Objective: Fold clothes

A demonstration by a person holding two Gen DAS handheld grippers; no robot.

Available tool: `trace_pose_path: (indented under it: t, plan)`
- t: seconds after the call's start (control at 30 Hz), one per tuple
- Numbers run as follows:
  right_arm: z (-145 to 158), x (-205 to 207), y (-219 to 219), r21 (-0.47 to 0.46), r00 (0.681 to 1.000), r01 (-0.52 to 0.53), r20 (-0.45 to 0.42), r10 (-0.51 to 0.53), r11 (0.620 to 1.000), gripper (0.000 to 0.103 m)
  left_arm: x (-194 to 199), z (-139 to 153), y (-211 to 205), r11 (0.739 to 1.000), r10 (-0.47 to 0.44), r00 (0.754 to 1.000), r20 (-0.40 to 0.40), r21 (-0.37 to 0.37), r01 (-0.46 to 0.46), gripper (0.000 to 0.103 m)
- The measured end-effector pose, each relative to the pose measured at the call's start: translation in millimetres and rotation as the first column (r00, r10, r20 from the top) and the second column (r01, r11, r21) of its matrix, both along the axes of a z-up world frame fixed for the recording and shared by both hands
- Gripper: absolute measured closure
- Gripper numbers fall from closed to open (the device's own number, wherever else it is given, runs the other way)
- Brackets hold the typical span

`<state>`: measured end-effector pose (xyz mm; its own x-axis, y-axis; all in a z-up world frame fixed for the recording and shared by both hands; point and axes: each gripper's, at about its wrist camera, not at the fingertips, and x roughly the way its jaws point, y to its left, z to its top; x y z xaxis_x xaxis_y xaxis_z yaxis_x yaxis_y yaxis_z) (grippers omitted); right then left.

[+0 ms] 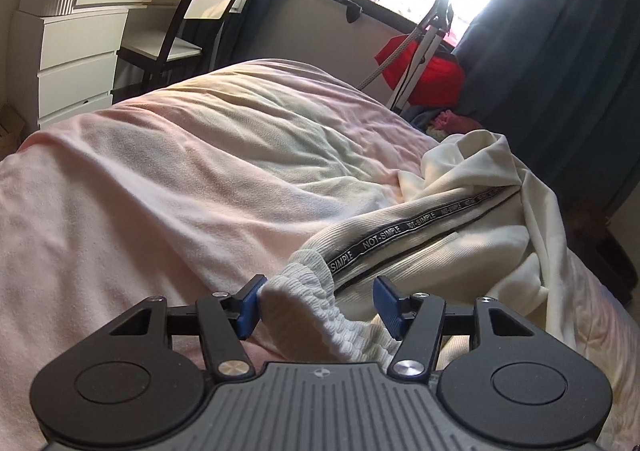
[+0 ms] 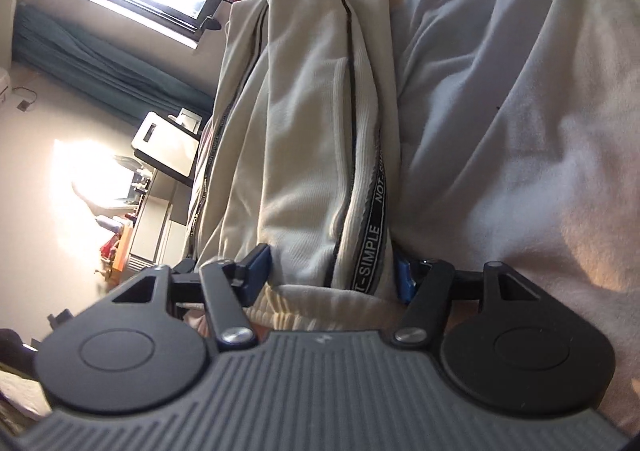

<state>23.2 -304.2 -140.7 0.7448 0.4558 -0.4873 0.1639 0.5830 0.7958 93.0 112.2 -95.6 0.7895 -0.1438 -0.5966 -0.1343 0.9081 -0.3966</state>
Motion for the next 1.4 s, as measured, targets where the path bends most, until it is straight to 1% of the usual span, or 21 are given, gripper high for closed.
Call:
trace_pose_path:
  t: [0.03,0.07,0.1,0.17,0.23,0.33,0.37,0.47,0.53,0.63,0.73,0.8,0.9,0.97,1.03,1.07,1.17,1.27,1.33,1.37,1.4]
  plan:
    - [2.9,-0.6,2.2,-0.026,1.000,-0.003,0.006,0.003,1.000,0.044,2.5,-2.1,1.9,1.000,0.008,1.000,-0.006,-0.013,-0.008,0.058]
    - [6.8,-2.6,6.3,-0.065,1.000,-0.012,0.016,0.013,0.998,0.052,5.0,-4.2,3.9,1.000,0.017,1.000,-0.011,-0.026,-0.017,0.062]
    - [10.6,-4.6,10.3,-0.104,0.999,-0.021,0.026,0.024,0.994,0.062,6.3,-4.4,4.7,0.999,0.018,1.000,-0.010,-0.040,-0.018,0.070]
    - [16.2,-12.4,14.3,-0.130,0.999,-0.009,0.046,0.015,0.991,0.065,8.4,-3.7,5.7,0.998,0.015,1.000,-0.004,-0.069,-0.015,0.080]
    - [21.0,-19.7,14.7,-0.106,0.998,0.012,0.061,-0.005,0.994,0.069,10.0,5.1,5.4,0.998,0.007,1.000,0.016,-0.063,-0.006,0.083]
    - [31.5,-22.8,19.9,-0.036,0.997,0.032,0.076,-0.029,0.999,0.072,22.3,32.2,18.6,0.991,0.029,0.999,0.044,-0.133,-0.023,0.084]
    - [35.8,-22.1,29.3,-0.014,0.996,0.030,0.090,-0.028,0.999,0.072,28.2,43.1,25.4,0.986,0.038,0.998,0.055,-0.166,-0.028,0.084]
    - [47.5,-18.0,63.1,0.056,0.991,0.015,0.130,-0.022,0.998,0.073,58.6,77.3,46.3,0.987,0.020,0.996,0.092,-0.160,-0.005,0.085]
    - [52.1,-7.8,101.4,0.100,0.988,-0.022,0.152,0.007,0.995,0.075,81.7,100.3,62.9,0.992,-0.001,0.993,0.120,-0.122,0.016,0.085]
    - [54.6,19.8,169.1,0.156,0.980,-0.097,0.188,0.067,0.983,0.076,117.0,134.0,93.9,0.998,-0.001,0.987,0.163,-0.062,0.011,0.086]
    - [48.1,57.8,244.5,0.247,0.970,-0.189,0.195,0.142,0.951,0.076,161.9,164.0,125.3,0.998,0.019,0.982,0.186,0.051,-0.028,0.086]
    - [41.0,85.6,295.1,0.290,0.960,-0.254,0.194,0.203,0.923,0.076,195.9,176.3,144.0,0.987,0.048,0.981,0.189,0.144,-0.076,0.086]
    - [30.2,130.2,351.1,0.312,0.940,-0.324,0.214,0.266,0.893,0.076,252.6,164.8,167.1,0.962,0.105,0.982,0.155,0.233,-0.140,0.086]
    - [19.5,160.0,376.0,0.328,0.939,-0.337,0.184,0.290,0.883,0.076,290.2,149.9,182.2,0.945,0.142,0.982,0.125,0.278,-0.172,0.086]
    - [7.1,185.9,391.4,0.331,0.940,-0.342,0.137,0.314,0.880,0.075,322.0,124.0,195.4,0.946,0.149,0.986,0.080,0.279,-0.166,0.086]
    - [1.9,194.1,397.0,0.327,0.939,-0.344,0.123,0.321,0.880,0.075,335.1,107.0,203.5,0.950,0.161,0.986,0.048,0.263,-0.168,0.085]
    - [-5.9,209.3,406.0,0.296,0.930,-0.368,0.114,0.350,0.881,0.072,365.1,65.3,221.4,0.952,0.219,0.974,-0.056,0.230,-0.201,0.085]
    - [-5.2,213.1,405.8,0.290,0.924,-0.383,0.111,0.367,0.877,0.069,378.1,44.2,228.3,0.952,0.219,0.971,-0.094,0.238,-0.191,0.083]
    - [-1.9,216.5,405.0,0.287,0.914,-0.404,0.095,0.394,0.869,0.066,377.7,40.4,228.1,0.947,0.218,0.972,-0.088,0.260,-0.189,0.078]
    - [0.6,217.4,405.3,0.270,0.904,-0.426,0.087,0.419,0.863,0.063,375.5,42.1,228.0,0.942,0.227,0.971,-0.078,0.270,-0.198,0.069]
    - [3.0,218.4,405.5,0.252,0.893,-0.449,0.078,0.444,0.857,0.056,372.7,44.7,227.9,0.937,0.238,0.969,-0.066,0.279,-0.211,0.058]
